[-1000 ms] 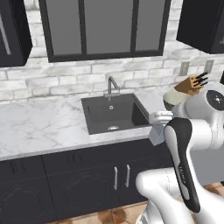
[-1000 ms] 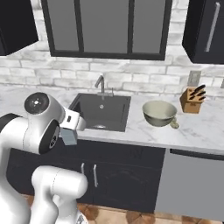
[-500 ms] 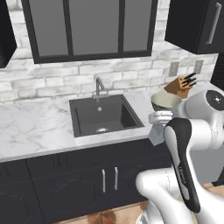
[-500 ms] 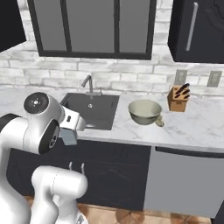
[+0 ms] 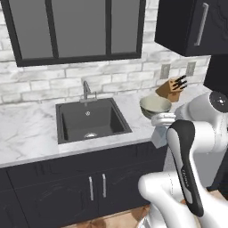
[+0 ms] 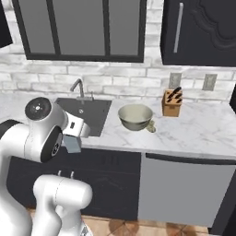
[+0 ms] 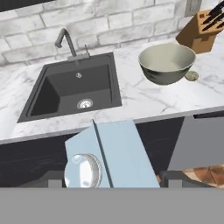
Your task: Gather the eggs and milk located in the vicinity of the sink area and place them right next to the bowl.
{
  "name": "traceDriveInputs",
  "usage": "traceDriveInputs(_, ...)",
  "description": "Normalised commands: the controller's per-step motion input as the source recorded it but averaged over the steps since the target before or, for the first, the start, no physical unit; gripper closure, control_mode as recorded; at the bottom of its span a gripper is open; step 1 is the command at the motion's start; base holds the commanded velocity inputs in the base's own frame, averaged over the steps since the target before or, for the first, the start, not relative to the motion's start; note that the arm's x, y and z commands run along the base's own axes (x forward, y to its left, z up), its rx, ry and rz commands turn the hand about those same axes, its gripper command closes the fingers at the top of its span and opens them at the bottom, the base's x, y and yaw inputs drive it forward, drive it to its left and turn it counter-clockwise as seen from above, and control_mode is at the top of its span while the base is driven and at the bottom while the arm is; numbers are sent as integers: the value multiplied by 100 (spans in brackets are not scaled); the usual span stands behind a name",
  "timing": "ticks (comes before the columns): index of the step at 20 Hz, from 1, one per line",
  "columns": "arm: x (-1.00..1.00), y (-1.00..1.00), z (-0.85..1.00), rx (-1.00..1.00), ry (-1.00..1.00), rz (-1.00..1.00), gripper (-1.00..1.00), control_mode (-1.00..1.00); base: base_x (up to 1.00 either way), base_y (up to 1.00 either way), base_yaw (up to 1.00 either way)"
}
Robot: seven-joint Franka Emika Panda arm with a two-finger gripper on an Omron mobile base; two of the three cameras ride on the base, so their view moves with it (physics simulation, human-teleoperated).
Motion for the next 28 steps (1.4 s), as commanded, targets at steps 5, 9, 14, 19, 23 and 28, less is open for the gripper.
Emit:
traceDriveInputs(5, 0, 0, 0, 0, 0, 0, 100, 100, 44, -22, -1)
traceDriveInputs(9, 0, 0, 0, 0, 0, 0, 100, 100, 58, -15, 0)
traceDriveInputs(14, 0, 0, 0, 0, 0, 0, 100, 100, 60, -13, 0)
traceDriveInputs(19, 0, 0, 0, 0, 0, 0, 100, 100, 57, -33, 0)
traceDriveInputs(23, 0, 0, 0, 0, 0, 0, 100, 100, 42, -49, 0)
traceDriveInputs(28, 0, 0, 0, 0, 0, 0, 100, 100, 29, -42, 0)
